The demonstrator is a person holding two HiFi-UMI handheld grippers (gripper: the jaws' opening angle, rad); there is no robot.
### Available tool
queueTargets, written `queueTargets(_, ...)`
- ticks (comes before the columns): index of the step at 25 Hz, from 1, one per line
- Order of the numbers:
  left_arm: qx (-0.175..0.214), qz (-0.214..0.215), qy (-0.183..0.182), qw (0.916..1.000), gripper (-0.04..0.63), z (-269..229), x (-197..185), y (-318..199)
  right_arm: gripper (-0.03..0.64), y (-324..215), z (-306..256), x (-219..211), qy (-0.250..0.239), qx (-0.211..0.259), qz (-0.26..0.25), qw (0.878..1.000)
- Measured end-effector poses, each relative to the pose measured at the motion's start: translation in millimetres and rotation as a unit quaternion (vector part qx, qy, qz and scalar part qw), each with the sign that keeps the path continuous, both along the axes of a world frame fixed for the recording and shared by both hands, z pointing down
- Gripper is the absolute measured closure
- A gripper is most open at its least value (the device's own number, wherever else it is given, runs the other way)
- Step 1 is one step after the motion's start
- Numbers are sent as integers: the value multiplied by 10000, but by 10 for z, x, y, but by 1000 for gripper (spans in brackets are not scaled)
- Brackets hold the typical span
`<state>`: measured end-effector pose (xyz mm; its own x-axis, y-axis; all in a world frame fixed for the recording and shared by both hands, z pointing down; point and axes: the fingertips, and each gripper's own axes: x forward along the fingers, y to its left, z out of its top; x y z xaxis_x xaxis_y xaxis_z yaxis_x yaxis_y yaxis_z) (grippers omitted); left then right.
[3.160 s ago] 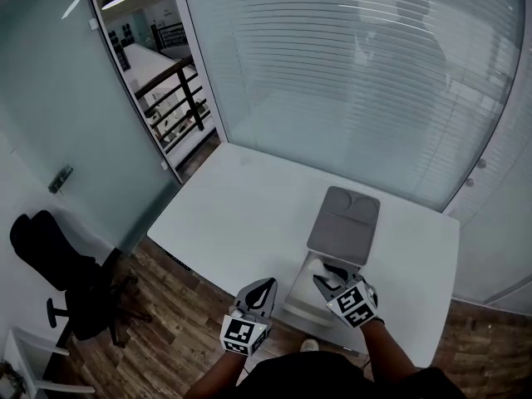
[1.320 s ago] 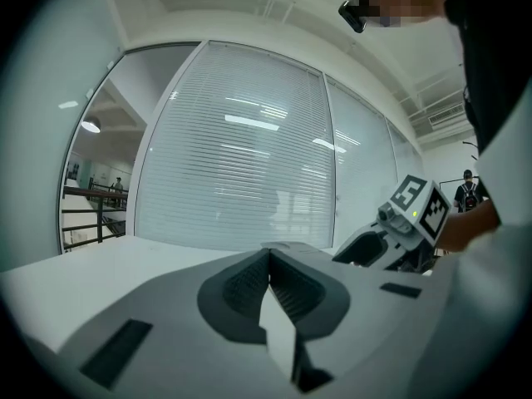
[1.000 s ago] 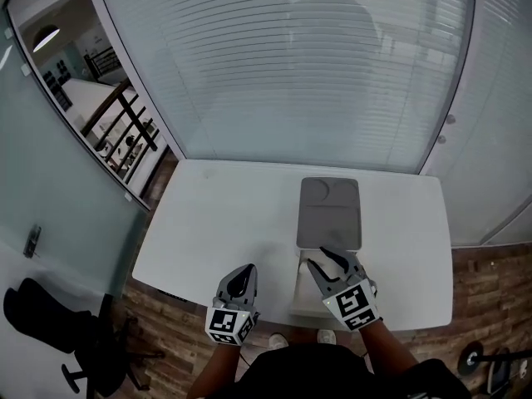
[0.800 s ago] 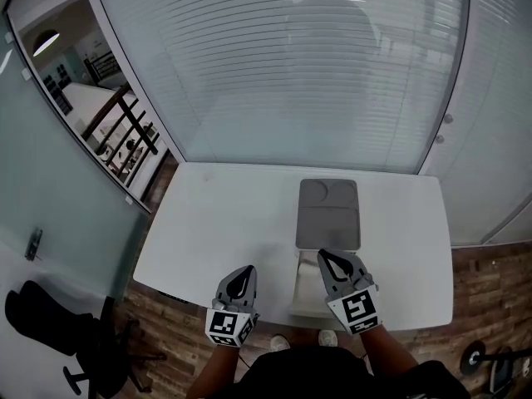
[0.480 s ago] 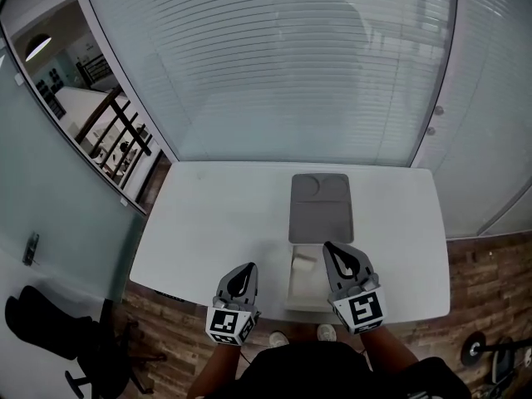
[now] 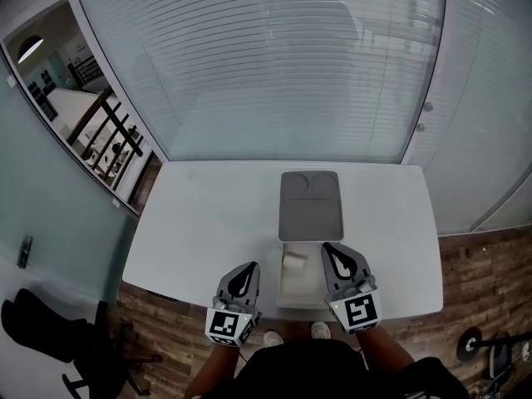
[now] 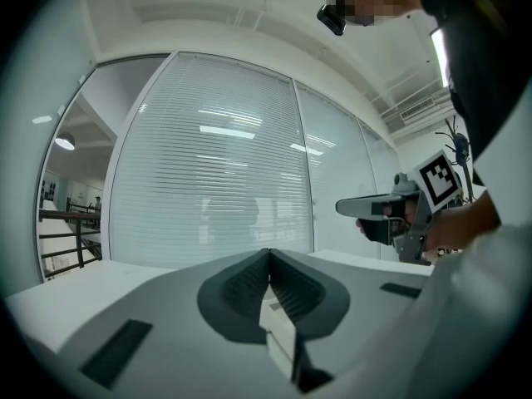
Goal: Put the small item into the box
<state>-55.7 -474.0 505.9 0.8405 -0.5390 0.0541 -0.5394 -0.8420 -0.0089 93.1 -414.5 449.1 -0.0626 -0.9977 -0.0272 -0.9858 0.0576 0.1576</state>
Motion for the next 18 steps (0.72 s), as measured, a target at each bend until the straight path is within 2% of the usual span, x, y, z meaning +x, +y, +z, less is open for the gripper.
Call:
queueTargets(8,-97,-11,-67,9999,581,77,-8,46,612,17,214,39,0,-91,161,9998)
queueTargets(12,-113,123,-164,9997,581,112,52,105,612,55,203,33,97,-188,179,9996)
queueTargets(18,-128,59,-297,9995,582,146,43,57,612,11,219,42,22,-64,167,9998)
